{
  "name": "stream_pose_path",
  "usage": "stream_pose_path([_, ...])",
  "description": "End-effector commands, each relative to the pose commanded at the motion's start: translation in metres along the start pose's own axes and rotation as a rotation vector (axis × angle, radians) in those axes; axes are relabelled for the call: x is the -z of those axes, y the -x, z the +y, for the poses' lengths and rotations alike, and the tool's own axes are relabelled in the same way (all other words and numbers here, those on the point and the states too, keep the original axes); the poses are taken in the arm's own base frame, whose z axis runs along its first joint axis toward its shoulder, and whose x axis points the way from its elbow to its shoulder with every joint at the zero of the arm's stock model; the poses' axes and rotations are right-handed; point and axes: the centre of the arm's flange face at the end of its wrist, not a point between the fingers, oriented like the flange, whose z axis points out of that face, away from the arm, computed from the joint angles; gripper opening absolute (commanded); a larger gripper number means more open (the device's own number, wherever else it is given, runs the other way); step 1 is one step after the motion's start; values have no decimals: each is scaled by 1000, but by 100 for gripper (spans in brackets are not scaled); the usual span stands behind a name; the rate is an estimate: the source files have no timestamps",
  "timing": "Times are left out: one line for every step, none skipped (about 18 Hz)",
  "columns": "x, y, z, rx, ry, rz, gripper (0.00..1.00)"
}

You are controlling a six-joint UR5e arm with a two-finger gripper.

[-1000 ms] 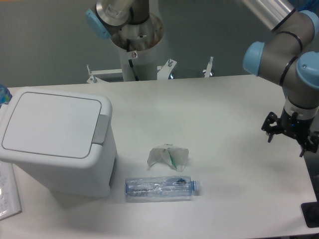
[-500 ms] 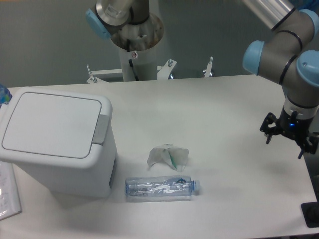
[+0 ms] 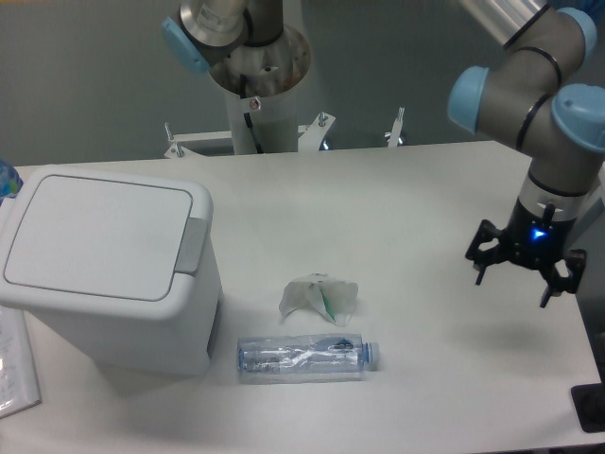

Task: Open the trash can
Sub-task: 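Move the open gripper over the table toward the white trash can lid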

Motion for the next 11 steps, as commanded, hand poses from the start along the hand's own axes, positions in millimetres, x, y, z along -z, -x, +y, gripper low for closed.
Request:
stream_pose_path([-3, -15, -11, 10, -9, 17, 100])
stream_pose_path([-5, -28, -19, 25, -26, 41, 100])
stream_pose_path([-7, -39, -26, 40, -55, 70, 100])
stream_pose_path([-6, -48, -34, 48, -92, 101, 100])
stream_pose_path([-6, -57, -42, 57, -118, 125, 100])
stream_pose_path([5, -66, -49, 75, -132, 125, 100])
stream_pose_path([10, -75, -56, 102, -137, 127, 100])
stream_pose_path([12, -82, -61, 129, -137, 131, 100])
stream_pose_path([14, -86, -65, 151, -143, 139, 100])
stream_pose_path([25, -95, -71, 165, -159, 140, 100])
stream_pose_path([33, -108, -78, 175, -171, 147, 100])
